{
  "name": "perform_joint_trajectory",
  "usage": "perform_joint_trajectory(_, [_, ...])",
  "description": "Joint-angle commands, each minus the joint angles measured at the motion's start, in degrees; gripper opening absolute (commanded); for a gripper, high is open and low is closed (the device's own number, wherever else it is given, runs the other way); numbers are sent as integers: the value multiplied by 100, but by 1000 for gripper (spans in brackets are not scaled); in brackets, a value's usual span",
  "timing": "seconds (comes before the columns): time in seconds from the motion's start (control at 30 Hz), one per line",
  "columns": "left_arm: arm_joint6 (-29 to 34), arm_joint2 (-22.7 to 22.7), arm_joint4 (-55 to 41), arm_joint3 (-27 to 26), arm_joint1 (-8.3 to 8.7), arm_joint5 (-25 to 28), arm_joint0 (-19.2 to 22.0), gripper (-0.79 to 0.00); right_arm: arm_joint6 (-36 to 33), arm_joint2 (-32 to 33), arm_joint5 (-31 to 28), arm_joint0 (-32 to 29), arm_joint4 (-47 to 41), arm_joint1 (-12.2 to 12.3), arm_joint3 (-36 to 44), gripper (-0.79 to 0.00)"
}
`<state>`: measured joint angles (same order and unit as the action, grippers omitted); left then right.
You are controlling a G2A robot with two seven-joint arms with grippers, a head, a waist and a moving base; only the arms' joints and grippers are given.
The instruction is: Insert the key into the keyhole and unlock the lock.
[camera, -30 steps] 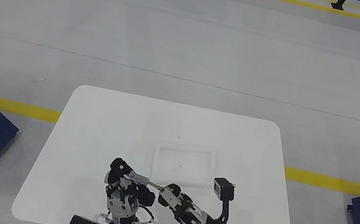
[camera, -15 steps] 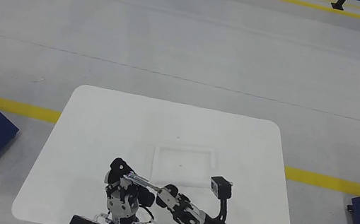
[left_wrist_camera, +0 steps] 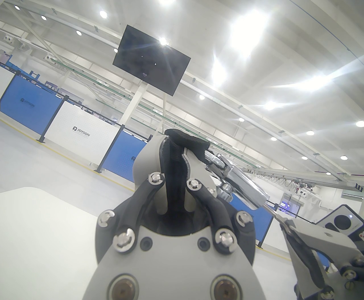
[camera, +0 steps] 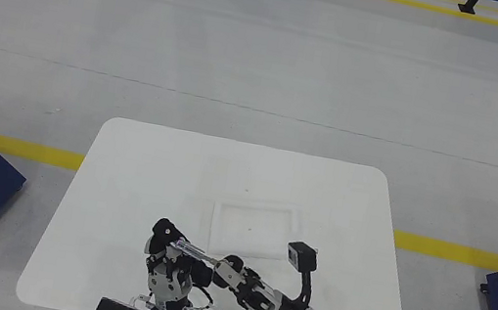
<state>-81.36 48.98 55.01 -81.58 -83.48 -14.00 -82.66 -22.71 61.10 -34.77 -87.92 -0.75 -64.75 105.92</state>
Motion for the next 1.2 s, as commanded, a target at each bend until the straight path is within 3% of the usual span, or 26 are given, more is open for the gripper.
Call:
perform_joint_trajectory(0.0, [0, 0, 0, 0, 0, 0, 0, -785, 35, -16, 16, 7, 12, -8, 0, -785])
perform_joint_trajectory(0.93, [0, 0, 0, 0, 0, 0, 0, -785, 322, -254, 226, 150, 198, -117, -12, -785])
perform_joint_trajectory(0.97, [0, 0, 0, 0, 0, 0, 0, -785, 312, -253, 216, 149, 195, -118, -17, -727])
perform_joint_trajectory(1.0, [0, 0, 0, 0, 0, 0, 0, -785, 308, -249, 210, 149, 192, -119, -21, -514])
perform_joint_trajectory(1.03, [0, 0, 0, 0, 0, 0, 0, -785, 304, -246, 204, 149, 191, -120, -20, -449])
perform_joint_trajectory(1.1, [0, 0, 0, 0, 0, 0, 0, -785, 300, -236, 189, 150, 198, -121, -23, -194])
perform_joint_trajectory(1.17, [0, 0, 0, 0, 0, 0, 0, -785, 305, -219, 175, 151, 199, -122, -22, -151])
